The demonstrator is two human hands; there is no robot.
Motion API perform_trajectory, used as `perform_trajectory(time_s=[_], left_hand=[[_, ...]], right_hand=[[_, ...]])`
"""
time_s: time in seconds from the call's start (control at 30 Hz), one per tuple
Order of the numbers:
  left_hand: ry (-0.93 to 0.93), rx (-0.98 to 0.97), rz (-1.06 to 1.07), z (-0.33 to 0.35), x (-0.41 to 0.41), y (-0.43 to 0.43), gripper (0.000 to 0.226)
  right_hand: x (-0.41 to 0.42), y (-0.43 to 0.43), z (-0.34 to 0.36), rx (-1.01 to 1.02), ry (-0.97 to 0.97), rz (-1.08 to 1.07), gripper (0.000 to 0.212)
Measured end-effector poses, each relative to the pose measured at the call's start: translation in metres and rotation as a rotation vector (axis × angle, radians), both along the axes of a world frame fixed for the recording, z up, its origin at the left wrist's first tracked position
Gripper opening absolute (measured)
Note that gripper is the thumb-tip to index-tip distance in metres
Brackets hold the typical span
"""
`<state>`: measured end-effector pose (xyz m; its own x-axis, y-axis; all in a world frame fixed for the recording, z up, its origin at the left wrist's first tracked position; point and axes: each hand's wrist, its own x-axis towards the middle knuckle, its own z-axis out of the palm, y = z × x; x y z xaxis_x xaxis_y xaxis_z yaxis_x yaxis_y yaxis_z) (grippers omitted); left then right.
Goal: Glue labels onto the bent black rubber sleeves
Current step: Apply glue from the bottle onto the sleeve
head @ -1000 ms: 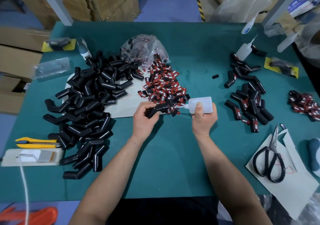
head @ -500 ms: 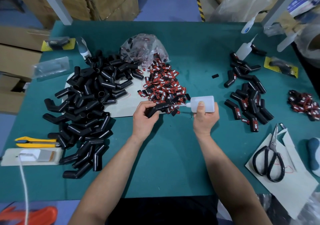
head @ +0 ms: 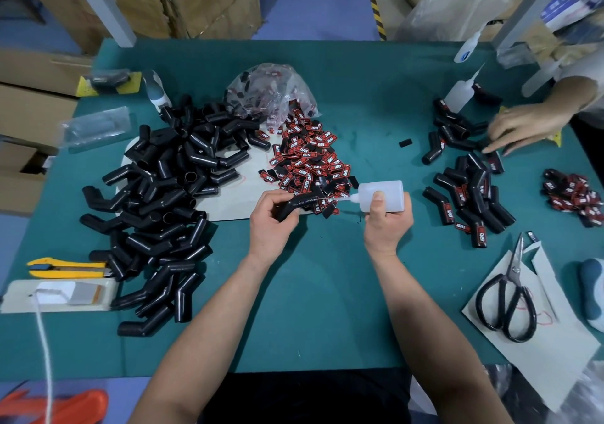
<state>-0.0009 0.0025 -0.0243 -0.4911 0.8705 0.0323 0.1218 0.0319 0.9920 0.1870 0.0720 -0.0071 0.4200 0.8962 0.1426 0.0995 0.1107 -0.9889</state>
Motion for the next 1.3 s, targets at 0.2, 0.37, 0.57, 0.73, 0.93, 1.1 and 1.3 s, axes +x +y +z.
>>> perform_trajectory(time_s=[0.2,0.37,0.57,0.73,0.93,1.1,1.3], left_hand=[[-0.002,-0.003,-0.002,0.000,0.000,0.000,0.032],[-0.027,-0.016,0.002,0.001,0.000,-0.001,0.030],[-0.047,-0.053,0.000,0.001,0.000,-0.001,0.030],[-0.069,-0.035,-0.006,0.004,0.002,-0.001,0.030],[-0.069,-0.042,-0.017,0.003,0.001,-0.001,0.032],[-0.068,-0.042,-0.023,0.003,0.002,0.000,0.030],[-0.056,-0.051,-0.026,0.001,0.000,0.000,0.029]], right_hand=[[0.000,-0.001,0.006,0.018,0.015,-0.007,0.027],[0.000,-0.002,0.005,0.023,0.011,-0.007,0.027],[-0.002,-0.004,0.004,0.006,0.013,0.004,0.027],[-0.003,-0.005,0.002,-0.001,0.012,0.004,0.027],[-0.004,-0.006,0.000,-0.022,-0.012,0.007,0.027],[-0.004,-0.006,-0.003,-0.030,-0.027,0.004,0.027],[-0.002,-0.004,-0.007,-0.057,0.003,0.006,0.028]])
